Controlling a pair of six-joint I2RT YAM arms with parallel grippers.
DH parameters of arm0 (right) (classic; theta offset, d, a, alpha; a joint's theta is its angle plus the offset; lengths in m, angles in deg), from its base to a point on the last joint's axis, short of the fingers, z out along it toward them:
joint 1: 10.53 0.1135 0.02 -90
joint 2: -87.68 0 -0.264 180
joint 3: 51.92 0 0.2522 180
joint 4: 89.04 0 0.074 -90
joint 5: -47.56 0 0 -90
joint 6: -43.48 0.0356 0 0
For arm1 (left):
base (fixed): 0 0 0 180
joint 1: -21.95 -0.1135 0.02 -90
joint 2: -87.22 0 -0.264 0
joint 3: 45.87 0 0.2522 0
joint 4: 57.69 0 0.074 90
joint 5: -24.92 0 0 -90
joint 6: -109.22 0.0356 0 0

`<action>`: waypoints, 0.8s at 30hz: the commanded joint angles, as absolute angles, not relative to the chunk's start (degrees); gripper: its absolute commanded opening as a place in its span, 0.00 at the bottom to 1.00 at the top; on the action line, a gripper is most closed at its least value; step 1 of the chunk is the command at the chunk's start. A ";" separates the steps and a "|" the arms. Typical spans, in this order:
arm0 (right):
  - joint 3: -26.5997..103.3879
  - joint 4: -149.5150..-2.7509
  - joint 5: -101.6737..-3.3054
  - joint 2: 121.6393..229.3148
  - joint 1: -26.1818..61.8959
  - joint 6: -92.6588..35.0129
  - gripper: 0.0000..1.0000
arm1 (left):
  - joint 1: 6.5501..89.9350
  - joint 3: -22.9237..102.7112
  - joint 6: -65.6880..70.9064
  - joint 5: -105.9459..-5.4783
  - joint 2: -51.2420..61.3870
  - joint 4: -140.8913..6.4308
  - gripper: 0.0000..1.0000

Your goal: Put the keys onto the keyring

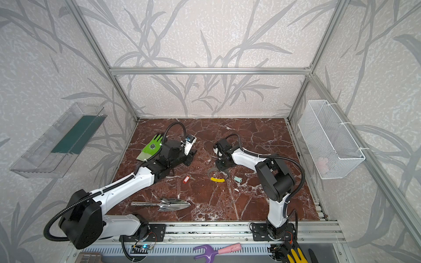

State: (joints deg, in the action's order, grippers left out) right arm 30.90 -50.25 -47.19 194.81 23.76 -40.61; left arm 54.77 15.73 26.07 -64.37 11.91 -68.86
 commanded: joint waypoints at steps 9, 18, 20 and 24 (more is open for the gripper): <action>33.48 -48.84 -47.93 196.81 24.01 -40.35 0.29 | 54.60 16.13 25.46 -64.12 12.14 -68.73 0.39; 33.47 -49.08 -48.83 197.29 23.94 -42.33 0.17 | 54.62 16.09 25.11 -64.07 12.07 -68.64 0.39; 33.47 -49.38 -49.26 197.10 23.95 -42.93 0.13 | 54.64 16.12 25.10 -64.05 12.09 -68.59 0.39; 33.27 -49.84 -49.12 196.44 23.99 -44.41 0.04 | 54.67 16.05 25.20 -64.20 12.22 -68.48 0.39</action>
State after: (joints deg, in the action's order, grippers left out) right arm 32.30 -49.98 -48.72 196.53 23.76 -42.71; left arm 54.77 15.73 26.02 -64.35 11.91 -68.86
